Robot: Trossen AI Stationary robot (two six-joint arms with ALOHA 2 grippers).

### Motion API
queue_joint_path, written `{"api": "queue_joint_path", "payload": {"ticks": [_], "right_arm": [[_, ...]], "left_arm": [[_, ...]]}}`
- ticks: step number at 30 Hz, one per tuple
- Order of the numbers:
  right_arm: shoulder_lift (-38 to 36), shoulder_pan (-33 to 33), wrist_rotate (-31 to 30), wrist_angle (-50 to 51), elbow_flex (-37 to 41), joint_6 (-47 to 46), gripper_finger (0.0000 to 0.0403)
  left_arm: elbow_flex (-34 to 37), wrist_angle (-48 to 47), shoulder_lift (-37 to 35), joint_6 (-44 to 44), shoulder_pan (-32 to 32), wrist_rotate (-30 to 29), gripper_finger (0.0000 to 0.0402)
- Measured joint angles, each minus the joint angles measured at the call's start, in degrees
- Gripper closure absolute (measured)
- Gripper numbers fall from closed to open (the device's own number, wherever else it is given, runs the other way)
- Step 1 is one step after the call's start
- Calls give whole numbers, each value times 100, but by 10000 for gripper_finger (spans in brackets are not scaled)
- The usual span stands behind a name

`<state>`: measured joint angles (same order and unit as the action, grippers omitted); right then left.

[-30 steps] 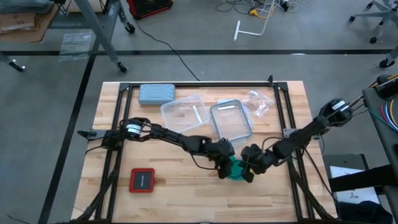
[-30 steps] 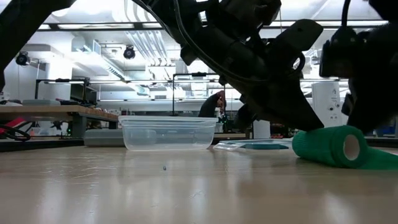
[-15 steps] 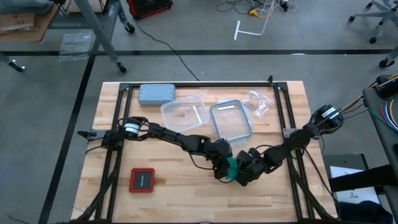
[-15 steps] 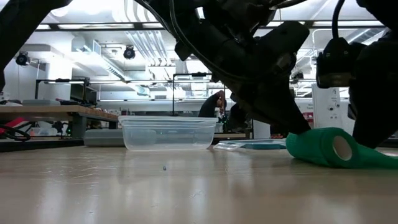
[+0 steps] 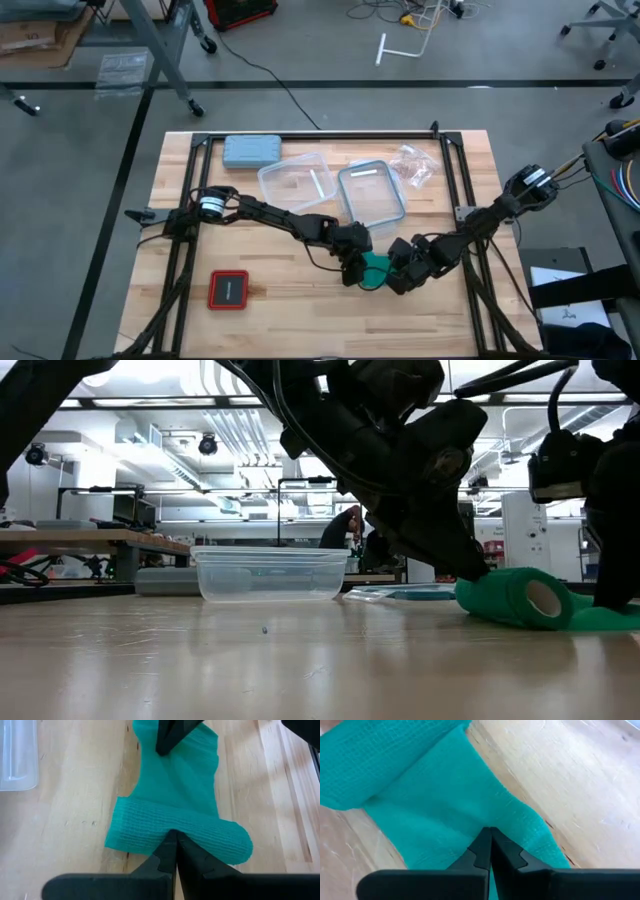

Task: Roll bandage
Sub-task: Roll the blue bandage

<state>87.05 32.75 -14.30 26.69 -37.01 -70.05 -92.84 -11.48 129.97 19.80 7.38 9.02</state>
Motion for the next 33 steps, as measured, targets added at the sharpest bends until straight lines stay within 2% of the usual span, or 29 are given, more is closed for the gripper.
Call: {"api": "queue_joint_path", "payload": {"ticks": [12,27,33], "right_arm": [[-11,533,-7,319,0,-591,401],[-198,760,203,409,26,-1092,401],[-429,848,-18,394,46,-1118,401]], "left_arm": [[0,39,0,70,20,-224,401],[0,48,2,153,22,-245,401],[-1,179,12,115,20,-236,401]]}}
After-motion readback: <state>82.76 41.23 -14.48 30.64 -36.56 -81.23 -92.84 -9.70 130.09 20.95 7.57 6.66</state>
